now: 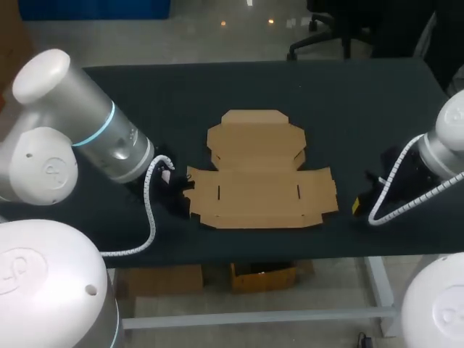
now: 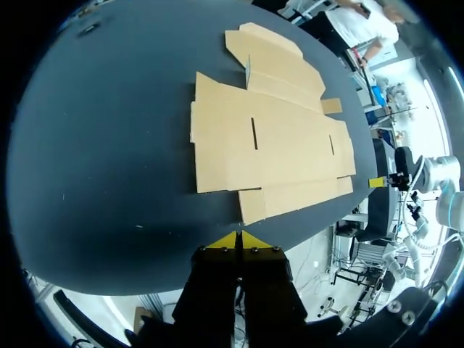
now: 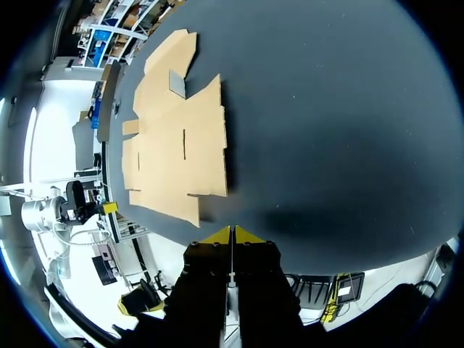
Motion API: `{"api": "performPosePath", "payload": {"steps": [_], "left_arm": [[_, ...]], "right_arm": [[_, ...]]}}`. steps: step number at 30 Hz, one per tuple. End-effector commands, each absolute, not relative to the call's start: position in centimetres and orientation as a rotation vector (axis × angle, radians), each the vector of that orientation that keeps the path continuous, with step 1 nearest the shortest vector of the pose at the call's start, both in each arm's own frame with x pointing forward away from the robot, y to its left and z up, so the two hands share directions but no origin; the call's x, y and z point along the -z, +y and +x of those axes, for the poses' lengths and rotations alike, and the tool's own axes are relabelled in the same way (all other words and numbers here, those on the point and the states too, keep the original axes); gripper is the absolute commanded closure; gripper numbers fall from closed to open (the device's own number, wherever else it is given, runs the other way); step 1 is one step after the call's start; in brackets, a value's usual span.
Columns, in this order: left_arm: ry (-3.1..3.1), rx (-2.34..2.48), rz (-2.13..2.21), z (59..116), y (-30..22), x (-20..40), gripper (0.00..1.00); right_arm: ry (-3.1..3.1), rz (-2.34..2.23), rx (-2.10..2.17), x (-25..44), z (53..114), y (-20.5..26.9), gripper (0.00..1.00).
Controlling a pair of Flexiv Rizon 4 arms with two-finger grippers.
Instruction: Assemble the packaging by folding the flat box into shape, placing the metal phone stand inside, and closing the box properly
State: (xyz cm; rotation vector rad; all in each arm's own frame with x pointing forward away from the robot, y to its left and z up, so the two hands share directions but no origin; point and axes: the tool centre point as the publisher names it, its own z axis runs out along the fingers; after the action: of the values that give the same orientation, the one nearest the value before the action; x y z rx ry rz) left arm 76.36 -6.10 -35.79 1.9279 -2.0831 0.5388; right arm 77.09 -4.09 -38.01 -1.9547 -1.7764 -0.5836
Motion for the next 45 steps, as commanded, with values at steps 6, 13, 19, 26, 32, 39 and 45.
{"api": "performPosePath", "payload": {"steps": [6, 13, 19, 26, 32, 39, 45], "left_arm": [[-2.038, -0.511, 1.911, 76.7, -6.5, 37.2, 1.00], [-1.992, -0.520, 1.912, 76.4, -6.3, 37.7, 1.00], [-1.966, -0.504, 1.916, 76.5, -6.3, 38.8, 1.00], [-1.953, -0.502, 1.923, 76.9, -6.4, 39.9, 1.00], [-1.944, -0.499, 1.924, 77.3, -6.4, 40.3, 1.00], [-1.928, -0.518, 1.925, 77.9, -6.3, 40.9, 1.00], [-1.922, -0.525, 1.919, 78.2, -6.5, 41.2, 1.00]], "right_arm": [[-1.797, -1.914, 0.595, 39.6, 77.6, -2.8, 1.00], [-1.818, -1.898, 0.601, 40.2, 77.9, -2.4, 1.00], [-1.821, -1.888, 0.601, 40.6, 78.2, -2.1, 1.00], [-1.826, -1.873, 0.606, 41.0, 78.4, -1.7, 1.00], [-1.827, -1.868, 0.612, 41.1, 78.5, -1.5, 1.00], [-1.829, -1.859, 0.612, 41.4, 78.7, -1.1, 1.00], [-1.828, -1.854, 0.612, 41.5, 78.8, -0.9, 1.00]]}}
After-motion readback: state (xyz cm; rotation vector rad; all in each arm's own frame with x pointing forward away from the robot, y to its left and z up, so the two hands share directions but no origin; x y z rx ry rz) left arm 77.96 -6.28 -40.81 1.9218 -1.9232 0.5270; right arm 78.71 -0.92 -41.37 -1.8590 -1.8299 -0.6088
